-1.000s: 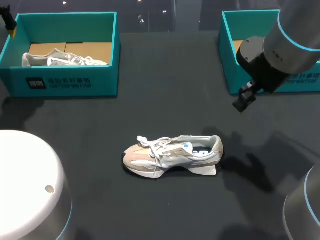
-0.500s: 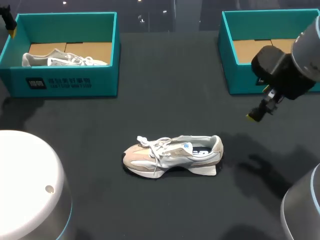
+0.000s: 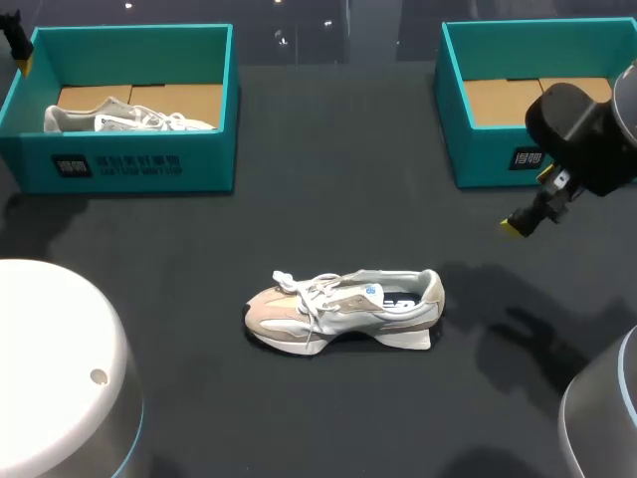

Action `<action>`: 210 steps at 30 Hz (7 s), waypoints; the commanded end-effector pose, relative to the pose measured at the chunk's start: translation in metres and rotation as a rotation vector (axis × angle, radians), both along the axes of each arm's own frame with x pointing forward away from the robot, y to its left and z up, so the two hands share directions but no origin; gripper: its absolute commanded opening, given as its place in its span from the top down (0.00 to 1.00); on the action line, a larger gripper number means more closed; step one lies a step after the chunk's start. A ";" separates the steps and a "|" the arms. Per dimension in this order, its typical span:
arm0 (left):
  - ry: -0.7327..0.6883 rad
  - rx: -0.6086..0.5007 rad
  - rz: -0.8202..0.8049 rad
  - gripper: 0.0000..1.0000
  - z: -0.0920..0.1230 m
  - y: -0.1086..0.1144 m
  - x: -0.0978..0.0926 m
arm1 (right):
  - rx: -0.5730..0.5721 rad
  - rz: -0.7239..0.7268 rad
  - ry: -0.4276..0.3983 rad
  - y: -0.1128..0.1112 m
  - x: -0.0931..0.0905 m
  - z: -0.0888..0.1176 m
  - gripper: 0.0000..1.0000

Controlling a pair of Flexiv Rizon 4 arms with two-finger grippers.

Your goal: Take the shoe out of the shoebox, open the shoe tongue, remove and reinsert the insole, then place the shoe into the shoebox

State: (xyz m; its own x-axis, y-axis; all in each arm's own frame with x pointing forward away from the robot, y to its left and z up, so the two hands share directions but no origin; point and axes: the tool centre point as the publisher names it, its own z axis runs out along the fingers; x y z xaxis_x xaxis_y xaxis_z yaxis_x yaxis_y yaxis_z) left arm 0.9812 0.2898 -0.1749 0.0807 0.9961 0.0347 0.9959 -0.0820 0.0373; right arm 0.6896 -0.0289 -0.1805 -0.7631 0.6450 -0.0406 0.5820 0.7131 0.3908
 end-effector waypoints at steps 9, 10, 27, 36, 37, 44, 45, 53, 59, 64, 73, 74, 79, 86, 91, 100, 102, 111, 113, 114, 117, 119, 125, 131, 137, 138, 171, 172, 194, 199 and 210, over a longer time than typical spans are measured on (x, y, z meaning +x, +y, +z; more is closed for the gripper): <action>-0.003 0.002 -0.001 0.00 0.000 0.000 -0.002 | -0.001 0.001 0.004 0.001 0.002 0.000 0.00; -0.003 0.002 -0.001 0.00 0.000 0.000 -0.002 | -0.001 0.001 0.004 0.001 0.002 0.000 0.00; -0.003 0.002 -0.001 0.00 0.000 0.000 -0.002 | 0.145 0.177 -0.116 -0.012 -0.004 -0.019 0.00; -0.003 0.002 -0.001 0.00 0.000 0.000 -0.002 | 0.262 0.351 -0.217 -0.036 -0.012 -0.037 0.00; -0.003 0.002 -0.001 0.00 0.000 0.000 -0.002 | 0.270 0.363 -0.224 -0.038 -0.013 -0.040 0.00; -0.003 0.002 -0.001 0.00 0.000 0.000 -0.002 | 0.337 0.415 -0.231 -0.049 -0.019 -0.067 0.00; -0.003 0.002 -0.001 0.00 0.000 0.000 -0.002 | 0.338 0.421 -0.229 -0.050 -0.019 -0.070 0.00; -0.003 0.002 -0.001 0.00 0.000 0.000 -0.002 | 0.372 0.449 -0.228 -0.064 -0.022 -0.087 0.00; -0.003 0.002 -0.001 0.00 0.000 0.000 -0.002 | 0.338 0.435 -0.166 -0.068 -0.021 -0.090 0.00; -0.003 0.002 -0.001 0.00 0.000 0.000 -0.002 | 0.338 0.435 -0.166 -0.068 -0.021 -0.090 0.00; -0.003 0.002 -0.001 0.00 0.000 0.000 -0.002 | 0.400 0.418 -0.170 -0.073 -0.020 -0.107 0.00; -0.003 0.002 -0.001 0.00 0.000 0.000 -0.002 | 0.423 0.418 -0.173 -0.074 -0.020 -0.112 0.00; -0.003 0.002 -0.001 0.00 0.000 0.000 -0.002 | 0.488 0.392 -0.174 -0.079 -0.023 -0.132 0.00; -0.003 0.002 -0.001 0.00 0.000 0.000 -0.002 | 0.507 0.394 -0.168 -0.078 -0.024 -0.145 0.00; -0.003 0.002 -0.001 0.00 0.000 0.000 -0.002 | 0.531 0.407 -0.193 -0.084 -0.023 -0.154 0.00; -0.003 0.002 -0.001 0.00 0.000 0.000 -0.002 | 0.562 0.396 -0.214 -0.075 -0.021 -0.167 0.00; -0.003 0.002 -0.001 0.00 0.000 0.000 -0.002 | 0.569 0.392 -0.223 -0.069 -0.020 -0.167 0.00; -0.003 0.002 -0.001 0.00 0.000 0.000 -0.002 | 0.589 0.413 -0.239 -0.041 -0.019 -0.175 0.00; -0.003 0.002 -0.001 0.00 0.000 0.000 -0.002 | 0.592 0.415 -0.239 -0.036 -0.018 -0.178 0.00; -0.003 0.002 -0.001 0.00 0.000 0.000 -0.002 | 0.596 0.415 -0.239 -0.033 -0.018 -0.180 0.00; -0.003 0.002 -0.001 0.00 0.000 0.000 -0.002 | 0.602 0.418 -0.243 -0.024 -0.017 -0.182 0.00; -0.003 0.002 -0.001 0.00 0.000 0.000 -0.002 | 0.610 0.424 -0.247 -0.018 -0.017 -0.184 0.00; -0.003 0.002 -0.001 0.00 0.000 0.000 -0.002 | 0.622 0.432 -0.245 -0.002 -0.012 -0.191 0.00; -0.003 0.002 -0.001 0.00 0.000 0.000 -0.002 | 0.630 0.430 -0.239 0.010 -0.010 -0.195 0.00; -0.003 0.002 -0.001 0.00 0.000 0.000 -0.002 | 0.634 0.429 -0.238 0.010 -0.010 -0.195 0.00; -0.003 0.002 -0.001 0.00 0.000 0.000 -0.002 | 0.634 0.429 -0.238 0.010 -0.010 -0.195 0.00; -0.003 0.002 -0.001 0.00 0.000 0.000 -0.002 | 0.714 0.483 -0.283 0.065 0.001 -0.221 0.00; -0.003 0.002 -0.001 0.00 0.000 0.000 -0.002 | 0.714 0.483 -0.284 0.067 0.001 -0.221 0.00; -0.003 0.002 -0.001 0.00 0.000 0.000 -0.002 | 0.711 0.532 -0.292 0.103 0.004 -0.223 0.00; -0.003 0.002 -0.001 0.00 0.000 0.000 -0.002 | 0.710 0.544 -0.286 0.110 0.006 -0.225 0.00; -0.003 0.002 -0.001 0.00 0.000 0.000 -0.002 | 0.724 0.568 -0.281 0.123 0.006 -0.229 0.00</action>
